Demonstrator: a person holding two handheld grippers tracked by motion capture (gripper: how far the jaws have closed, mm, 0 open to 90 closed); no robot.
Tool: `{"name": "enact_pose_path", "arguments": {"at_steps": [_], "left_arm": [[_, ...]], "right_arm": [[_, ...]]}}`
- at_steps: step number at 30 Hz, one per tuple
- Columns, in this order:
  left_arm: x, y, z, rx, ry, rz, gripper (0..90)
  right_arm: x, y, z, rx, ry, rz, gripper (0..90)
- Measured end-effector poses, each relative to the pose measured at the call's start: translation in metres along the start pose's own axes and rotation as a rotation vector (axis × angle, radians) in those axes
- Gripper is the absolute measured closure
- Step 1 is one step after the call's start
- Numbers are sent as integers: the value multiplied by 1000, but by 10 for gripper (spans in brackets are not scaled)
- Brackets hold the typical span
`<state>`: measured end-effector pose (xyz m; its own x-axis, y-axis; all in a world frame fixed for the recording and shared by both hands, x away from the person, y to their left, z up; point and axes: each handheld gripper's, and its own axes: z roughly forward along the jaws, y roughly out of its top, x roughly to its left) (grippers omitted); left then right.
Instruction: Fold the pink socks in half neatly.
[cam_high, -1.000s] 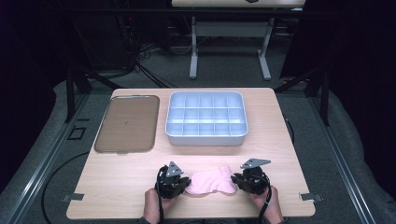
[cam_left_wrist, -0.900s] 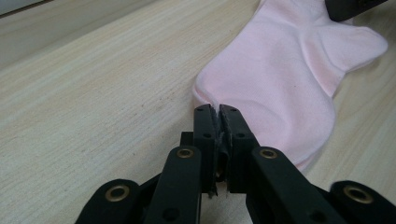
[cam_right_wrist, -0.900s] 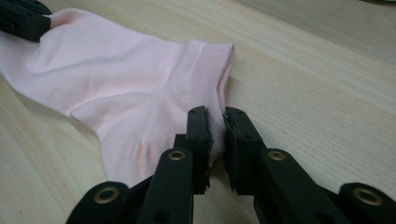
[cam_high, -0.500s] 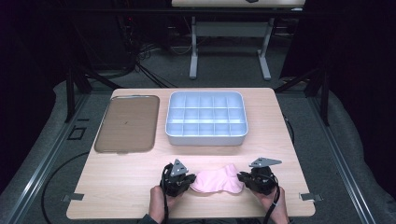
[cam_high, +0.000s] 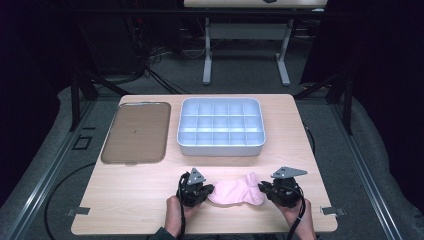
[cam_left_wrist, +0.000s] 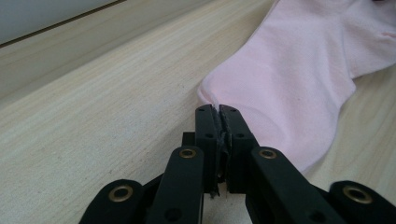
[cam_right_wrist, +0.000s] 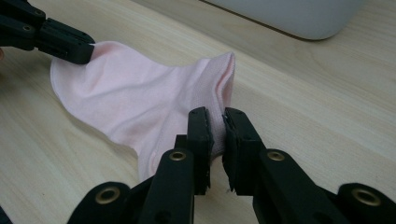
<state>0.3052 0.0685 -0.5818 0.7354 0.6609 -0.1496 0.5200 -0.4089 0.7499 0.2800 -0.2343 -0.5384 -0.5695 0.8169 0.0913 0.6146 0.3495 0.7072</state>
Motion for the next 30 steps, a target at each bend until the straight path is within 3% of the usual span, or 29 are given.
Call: {"name": "enact_pose_path", "arguments": {"at_steps": [3,6,20,30], "left_arm": [[0,0,0,-5,-1,-3,867],[-1,0,1,-10,-7,-8,867],[1,-1,3,-24,-9,-13,868],[1,-2,4,-24,-11,-21,867]], "right_arm": [[4,4,0,23,-29,-34,809],[10,7,3,92,-93,-93,808],[21,18,-1,62,-5,-114,805],[33,27,6,40,53,-130,808]]}}
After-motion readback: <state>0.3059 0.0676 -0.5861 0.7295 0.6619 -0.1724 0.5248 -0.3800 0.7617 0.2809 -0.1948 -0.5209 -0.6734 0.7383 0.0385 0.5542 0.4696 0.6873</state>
